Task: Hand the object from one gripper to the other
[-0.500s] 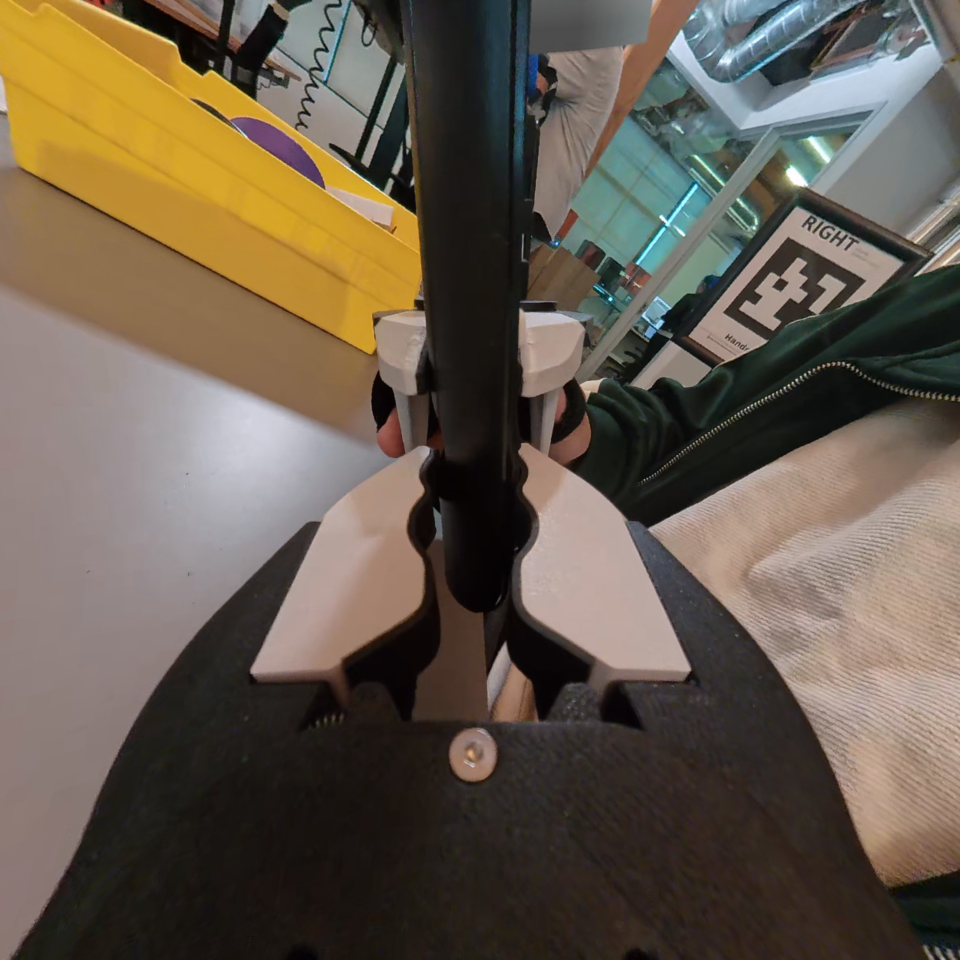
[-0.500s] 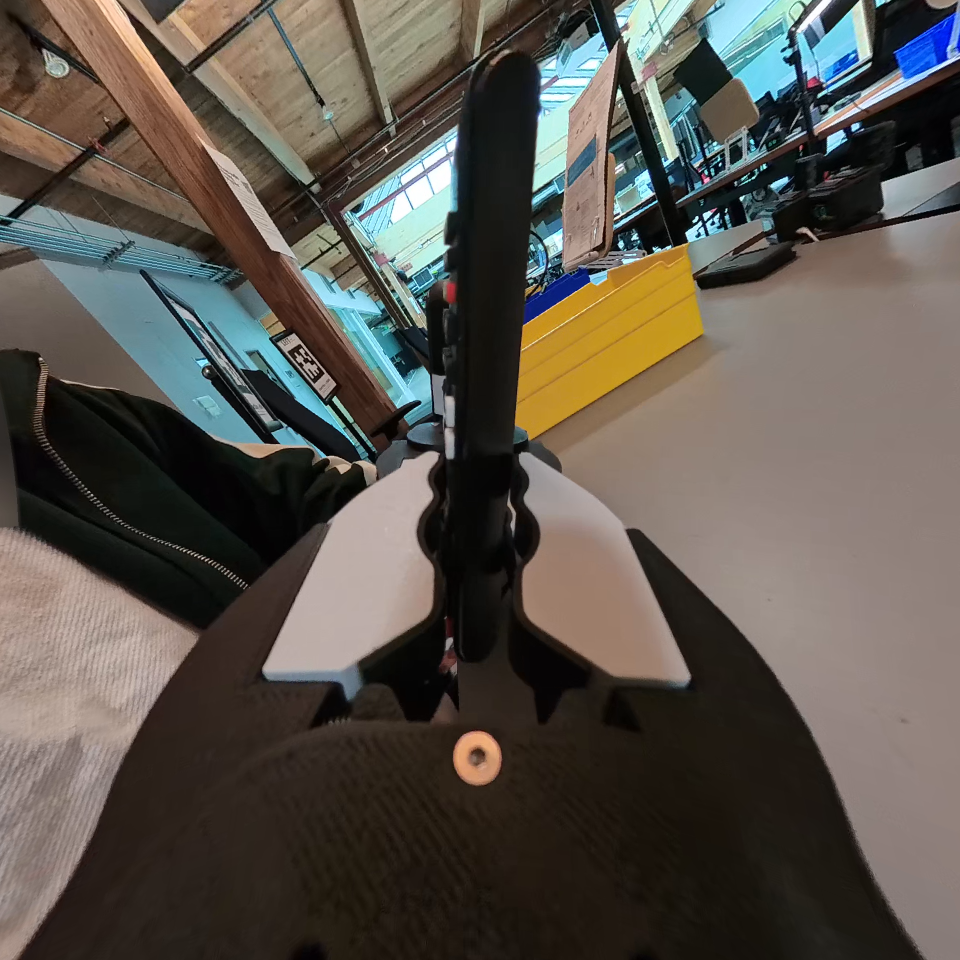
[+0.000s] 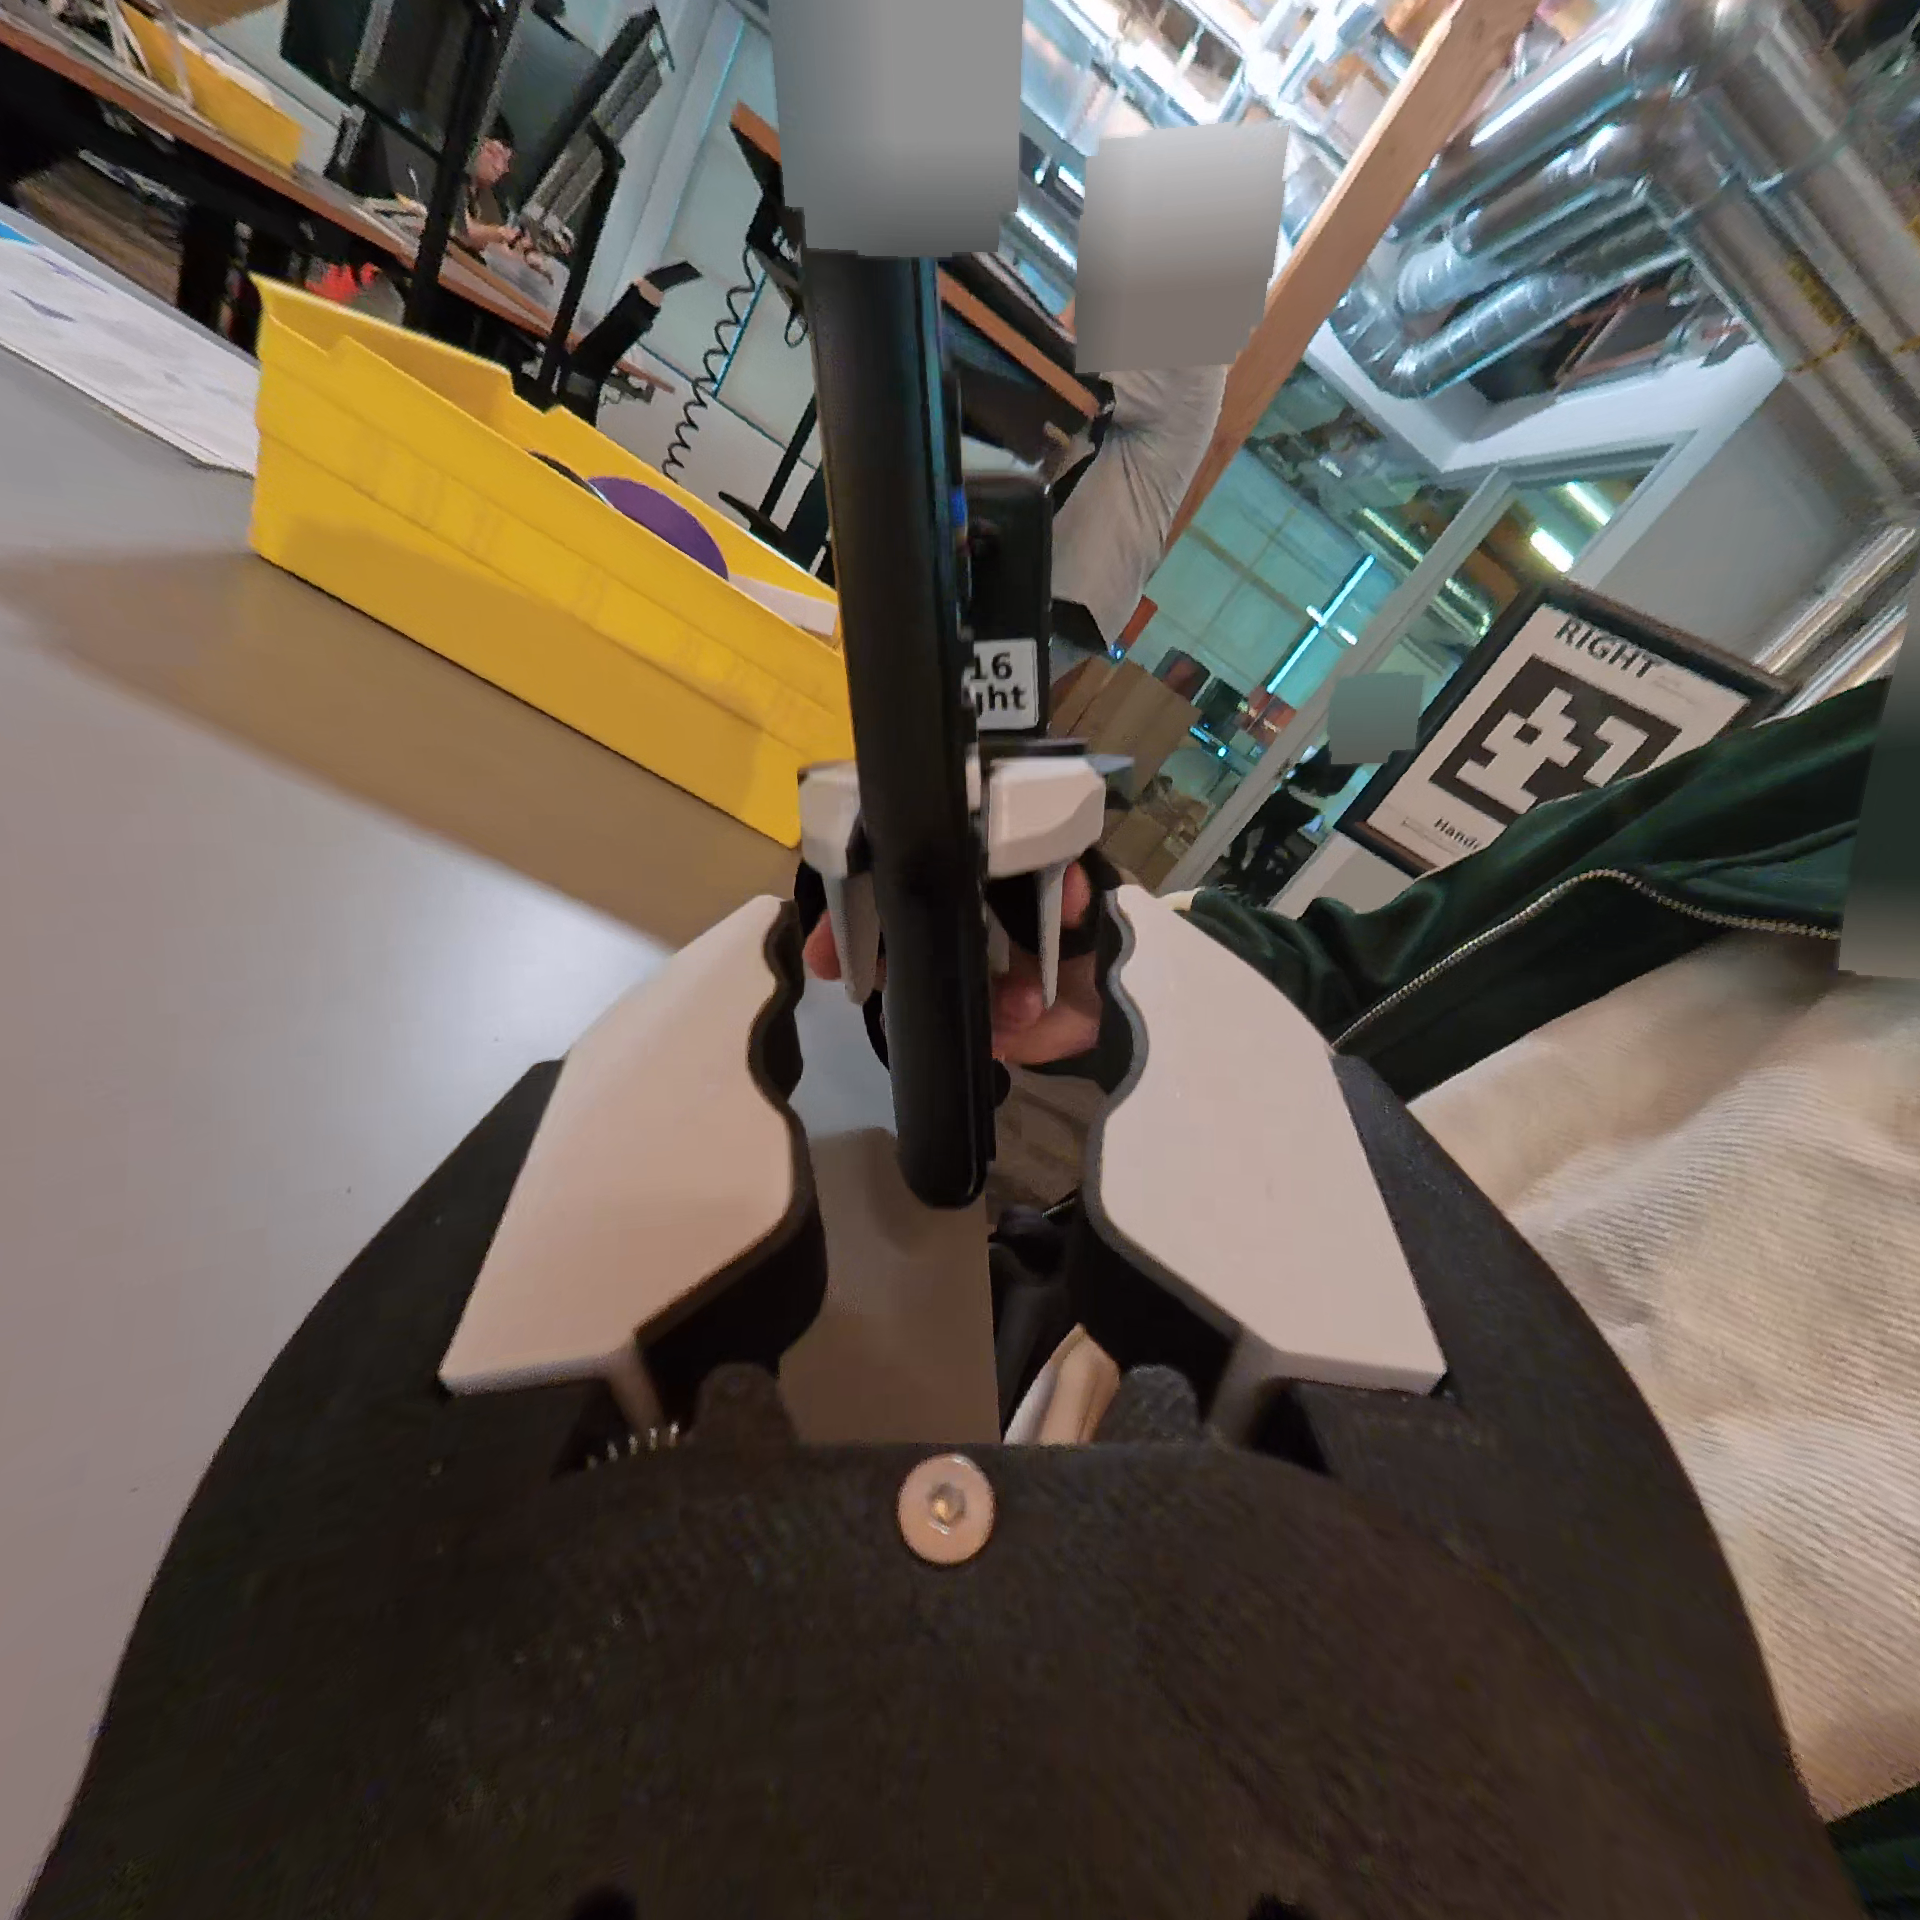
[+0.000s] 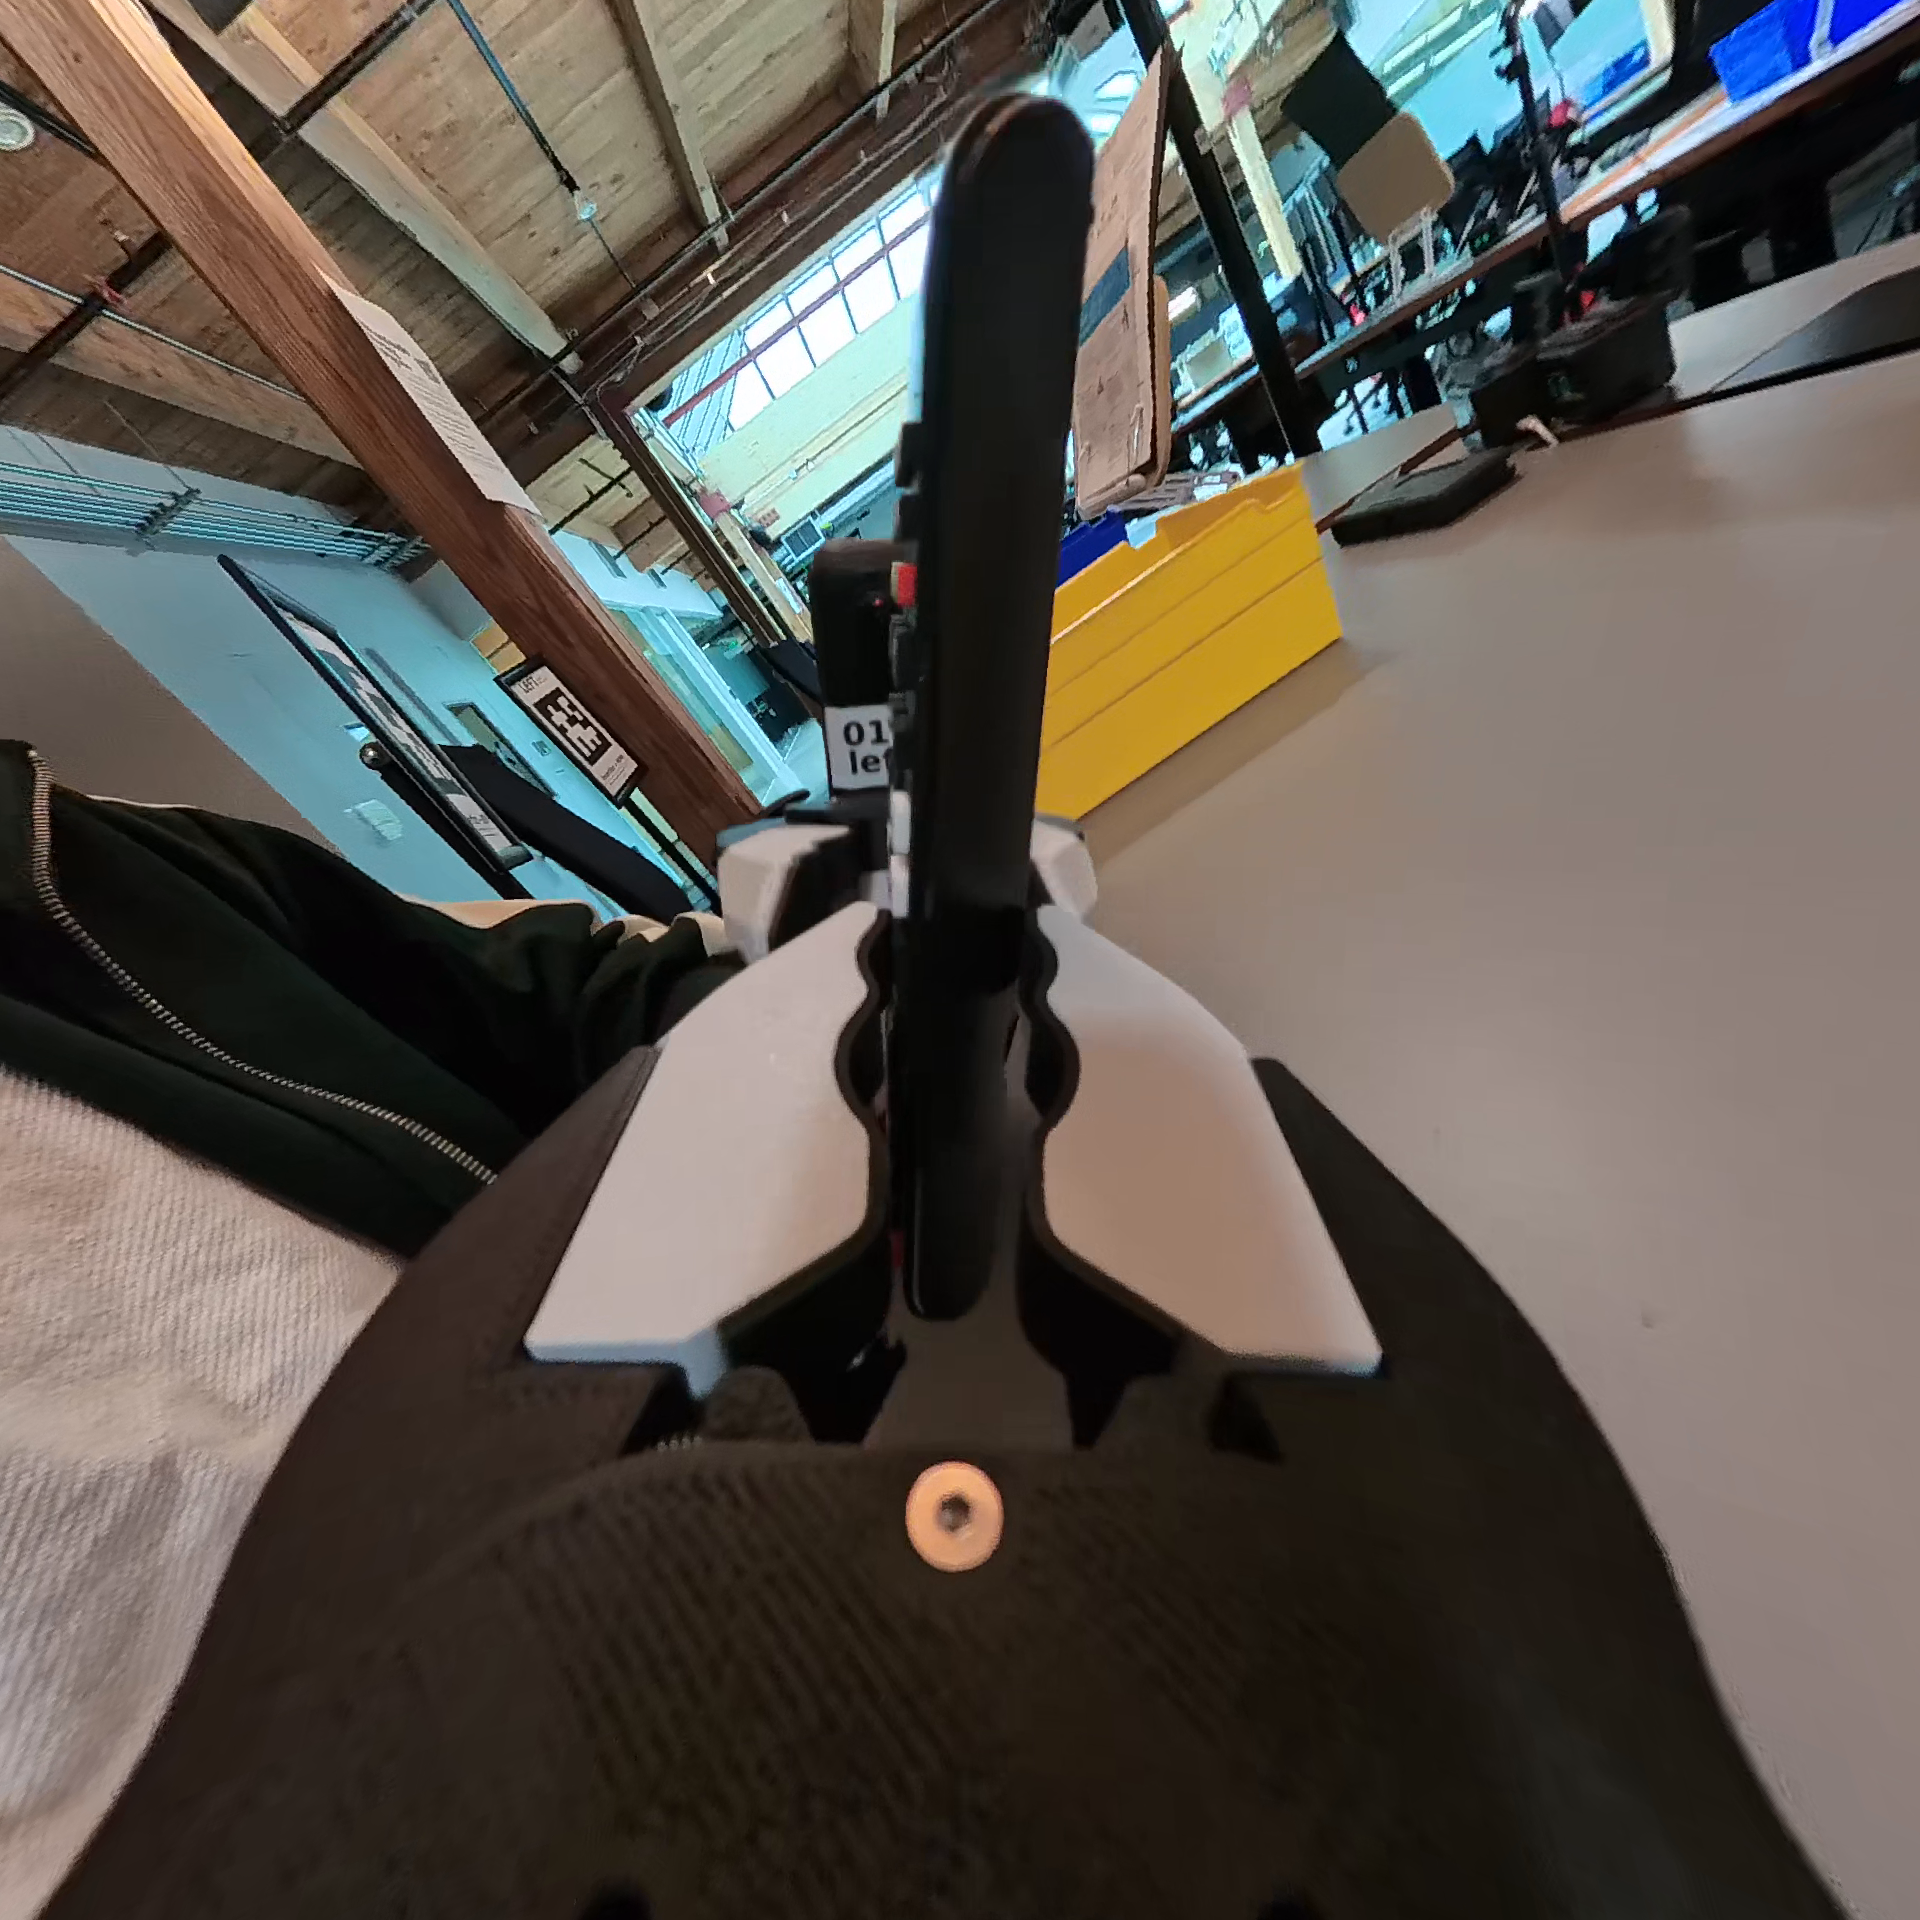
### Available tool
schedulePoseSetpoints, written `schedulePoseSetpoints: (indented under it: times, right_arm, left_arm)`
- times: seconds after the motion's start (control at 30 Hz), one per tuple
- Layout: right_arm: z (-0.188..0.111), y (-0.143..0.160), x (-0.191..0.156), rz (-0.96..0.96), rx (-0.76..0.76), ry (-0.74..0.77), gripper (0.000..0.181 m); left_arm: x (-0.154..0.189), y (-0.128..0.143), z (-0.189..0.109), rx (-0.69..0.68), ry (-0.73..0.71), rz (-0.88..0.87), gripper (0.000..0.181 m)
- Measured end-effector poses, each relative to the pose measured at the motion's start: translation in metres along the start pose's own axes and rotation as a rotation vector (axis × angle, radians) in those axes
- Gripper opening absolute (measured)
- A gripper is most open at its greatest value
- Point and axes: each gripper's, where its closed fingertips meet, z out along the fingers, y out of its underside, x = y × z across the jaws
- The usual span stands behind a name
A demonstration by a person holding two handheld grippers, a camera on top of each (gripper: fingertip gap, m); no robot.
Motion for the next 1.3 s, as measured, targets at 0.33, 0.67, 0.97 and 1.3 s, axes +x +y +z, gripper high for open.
schedulePoseSetpoints:
  times: [0.33,0.67,0.97,1.3]
  right_arm:
    - [0.022,0.036,-0.012,0.013,-0.167,-0.043,0.024]
    - [0.029,0.044,-0.017,-0.045,-0.194,-0.044,0.024]
    - [0.009,0.006,0.004,0.052,0.02,0.022,0.057]
    - [0.008,0.004,0.005,0.055,0.029,0.019,0.056]
  left_arm:
    - [0.002,-0.027,-0.012,0.086,-0.015,-0.013,0.055]
    - [0.008,-0.026,-0.014,0.042,-0.017,0.013,0.025]
    - [0.006,-0.032,-0.02,0.064,-0.043,0.031,0.025]
    - [0.003,-0.035,-0.023,0.084,-0.045,0.024,0.025]
